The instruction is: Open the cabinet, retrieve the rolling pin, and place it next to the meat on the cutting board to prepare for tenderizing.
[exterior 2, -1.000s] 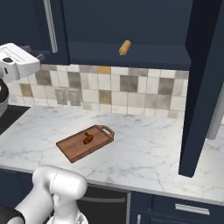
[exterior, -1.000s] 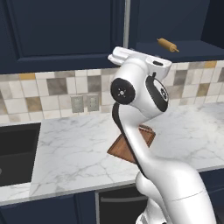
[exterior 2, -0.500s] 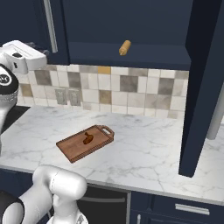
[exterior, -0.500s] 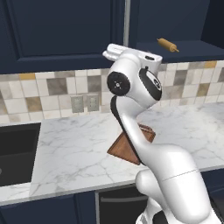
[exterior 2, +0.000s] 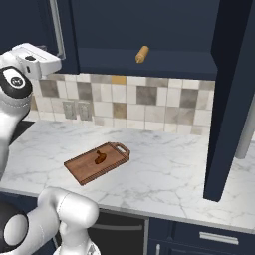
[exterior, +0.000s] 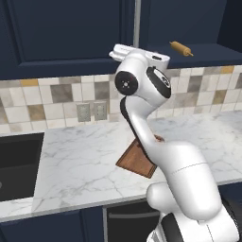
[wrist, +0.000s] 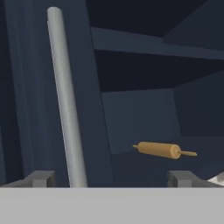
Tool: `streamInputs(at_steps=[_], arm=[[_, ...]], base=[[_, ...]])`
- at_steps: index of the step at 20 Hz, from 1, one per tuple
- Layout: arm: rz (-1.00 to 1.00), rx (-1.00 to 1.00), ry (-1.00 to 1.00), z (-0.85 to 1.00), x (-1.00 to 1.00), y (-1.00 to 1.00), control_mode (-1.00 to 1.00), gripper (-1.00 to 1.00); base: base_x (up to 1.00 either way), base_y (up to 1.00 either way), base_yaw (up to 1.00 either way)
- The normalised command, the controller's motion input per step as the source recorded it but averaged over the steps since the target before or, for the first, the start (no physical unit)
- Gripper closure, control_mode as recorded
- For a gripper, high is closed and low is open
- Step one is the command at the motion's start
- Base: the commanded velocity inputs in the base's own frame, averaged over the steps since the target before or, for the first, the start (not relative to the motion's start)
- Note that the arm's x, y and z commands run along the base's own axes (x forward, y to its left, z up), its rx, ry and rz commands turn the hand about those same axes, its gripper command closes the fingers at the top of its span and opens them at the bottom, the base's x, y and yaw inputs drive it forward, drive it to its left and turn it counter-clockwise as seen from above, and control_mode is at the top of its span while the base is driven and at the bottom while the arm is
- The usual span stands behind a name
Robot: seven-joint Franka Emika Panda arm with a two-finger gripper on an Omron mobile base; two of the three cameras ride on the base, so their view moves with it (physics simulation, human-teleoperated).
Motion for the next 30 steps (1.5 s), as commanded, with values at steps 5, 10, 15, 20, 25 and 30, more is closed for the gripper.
streamInputs(at_steps=[5, 10, 15, 20, 25, 30], arm=[[0.02, 0.0, 0.0, 0.0, 0.42, 0.0, -1.0, -1.0], [0.02, 0.0, 0.0, 0.0, 0.4, 0.0, -1.0, -1.0], [0.03, 0.0, 0.0, -0.01, 0.36, 0.06, -1.0, -1.0], [0.04, 0.0, 0.0, 0.0, 0.35, 0.08, -1.0, -1.0], [0.04, 0.0, 0.0, 0.0, 0.36, 0.04, -1.0, -1.0], [0.04, 0.0, 0.0, 0.0, 0.39, 0.06, -1.0, 1.0]], base=[[0.0, 0.0, 0.0], [0.0, 0.0, 0.0], [0.0, 0.0, 0.0], [0.0, 0.0, 0.0], [0.0, 0.0, 0.0], [0.0, 0.0, 0.0]])
